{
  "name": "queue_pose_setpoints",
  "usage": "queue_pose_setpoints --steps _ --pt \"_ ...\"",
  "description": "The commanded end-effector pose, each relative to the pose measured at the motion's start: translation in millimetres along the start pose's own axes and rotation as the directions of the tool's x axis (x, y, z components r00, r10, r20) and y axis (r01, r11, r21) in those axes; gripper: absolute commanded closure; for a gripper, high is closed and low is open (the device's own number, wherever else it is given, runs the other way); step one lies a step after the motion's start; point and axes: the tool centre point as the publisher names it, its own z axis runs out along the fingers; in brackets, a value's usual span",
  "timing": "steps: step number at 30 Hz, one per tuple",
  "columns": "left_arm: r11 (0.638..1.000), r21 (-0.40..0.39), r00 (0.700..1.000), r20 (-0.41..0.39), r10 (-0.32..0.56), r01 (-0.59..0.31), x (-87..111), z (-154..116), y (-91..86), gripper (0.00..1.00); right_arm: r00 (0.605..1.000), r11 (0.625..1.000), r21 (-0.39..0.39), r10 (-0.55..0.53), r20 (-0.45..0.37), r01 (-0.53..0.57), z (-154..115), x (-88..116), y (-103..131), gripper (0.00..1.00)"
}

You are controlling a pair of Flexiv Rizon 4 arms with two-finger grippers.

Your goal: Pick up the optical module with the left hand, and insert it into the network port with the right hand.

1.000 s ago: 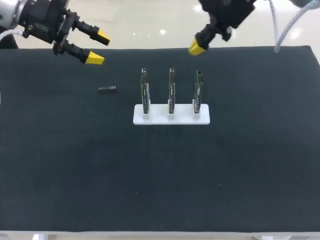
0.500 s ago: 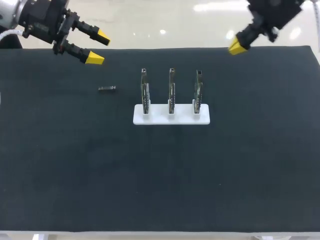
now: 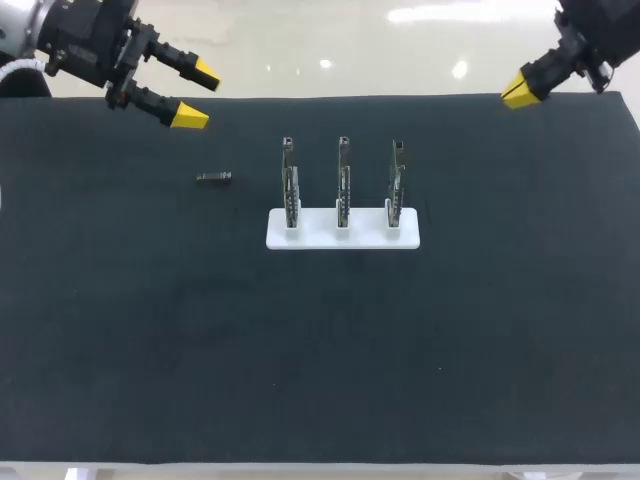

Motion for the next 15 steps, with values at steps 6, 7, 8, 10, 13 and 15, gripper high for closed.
queue_pose_setpoints --steps 6,7,8,10,13,15 --pt "1.000 0.001 1.000 -0.004 -0.001 0.001 -0.5 0.1 0.6 0.00 1.000 1.000 -0.012 0.003 0.016 -0.003 -2.6 1.4 -0.1 0.00" --pt "1.000 0.001 1.000 -0.004 -0.001 0.001 -0.5 0.1 0.6 0.00 1.000 1.000 -0.012 0.003 0.016 -0.003 -2.6 1.4 -0.1 0.00" --pt "1.000 0.001 1.000 -0.004 -0.001 0.001 -0.5 0.1 0.6 0.00 1.000 1.000 -0.012 0.003 0.016 -0.003 -2.6 1.4 -0.1 0.00" --pt "1.000 0.001 1.000 -0.004 -0.001 0.001 -0.5 0.1 0.6 0.00 1.000 1.000 -0.012 0.003 0.016 -0.003 -2.6 1.4 -0.1 0.00" --pt "1.000 0.001 1.000 -0.004 -0.001 0.001 -0.5 0.1 0.6 0.00 1.000 1.000 -0.012 0.003 0.016 -0.003 -2.6 1.4 -0.1 0.00" --pt "1.000 0.001 1.000 -0.004 -0.001 0.001 -0.5 0.1 0.6 0.00 1.000 1.000 -0.012 0.003 0.016 -0.003 -2.6 1.4 -0.1 0.00"
